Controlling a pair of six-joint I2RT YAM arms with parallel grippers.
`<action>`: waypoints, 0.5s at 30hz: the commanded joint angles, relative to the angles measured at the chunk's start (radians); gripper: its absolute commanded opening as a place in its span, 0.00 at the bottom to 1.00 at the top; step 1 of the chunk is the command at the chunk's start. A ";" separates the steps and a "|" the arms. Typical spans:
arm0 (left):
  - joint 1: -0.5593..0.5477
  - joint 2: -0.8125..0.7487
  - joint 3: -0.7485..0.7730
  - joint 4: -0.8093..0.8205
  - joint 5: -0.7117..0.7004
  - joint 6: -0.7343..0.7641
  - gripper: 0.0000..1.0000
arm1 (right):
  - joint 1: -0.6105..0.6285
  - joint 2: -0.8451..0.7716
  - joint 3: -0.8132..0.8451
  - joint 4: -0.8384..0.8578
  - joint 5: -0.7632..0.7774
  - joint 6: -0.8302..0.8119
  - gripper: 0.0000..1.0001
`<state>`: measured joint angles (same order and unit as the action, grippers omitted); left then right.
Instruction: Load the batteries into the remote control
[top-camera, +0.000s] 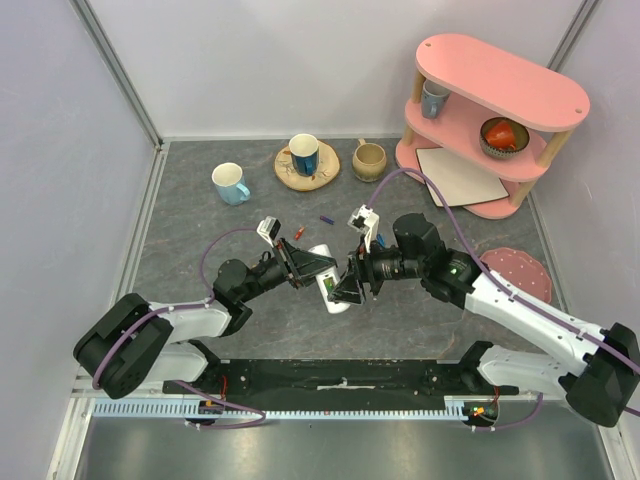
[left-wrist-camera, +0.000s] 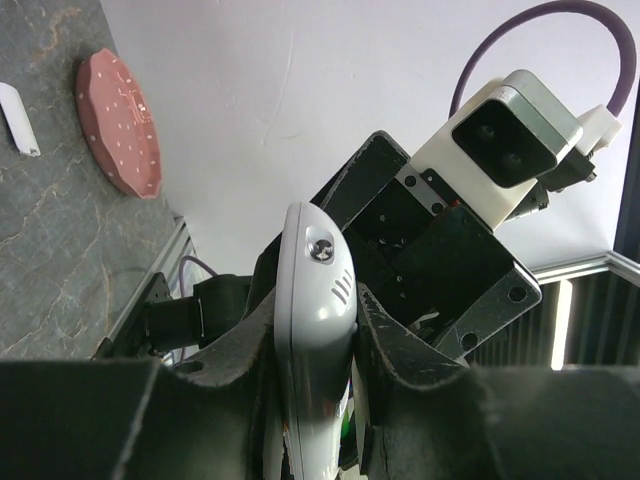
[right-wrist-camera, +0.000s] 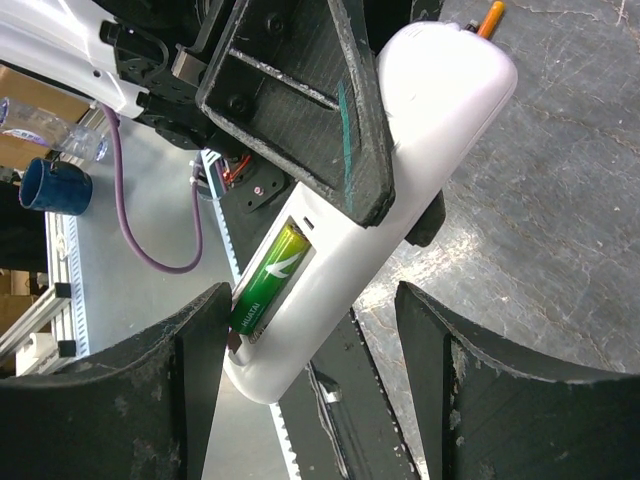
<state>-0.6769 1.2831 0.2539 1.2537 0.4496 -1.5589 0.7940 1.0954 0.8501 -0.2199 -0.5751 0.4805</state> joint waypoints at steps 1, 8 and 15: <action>-0.024 -0.001 0.036 0.246 0.078 0.010 0.02 | -0.026 0.014 0.010 0.060 0.012 0.013 0.73; -0.026 -0.004 0.041 0.248 0.078 0.013 0.02 | -0.029 0.037 0.009 0.071 -0.022 0.033 0.73; -0.030 -0.004 0.044 0.253 0.083 0.016 0.02 | -0.027 0.054 0.006 0.085 -0.037 0.052 0.73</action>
<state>-0.6815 1.2831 0.2569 1.2564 0.4633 -1.5578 0.7815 1.1309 0.8497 -0.1944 -0.6422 0.5205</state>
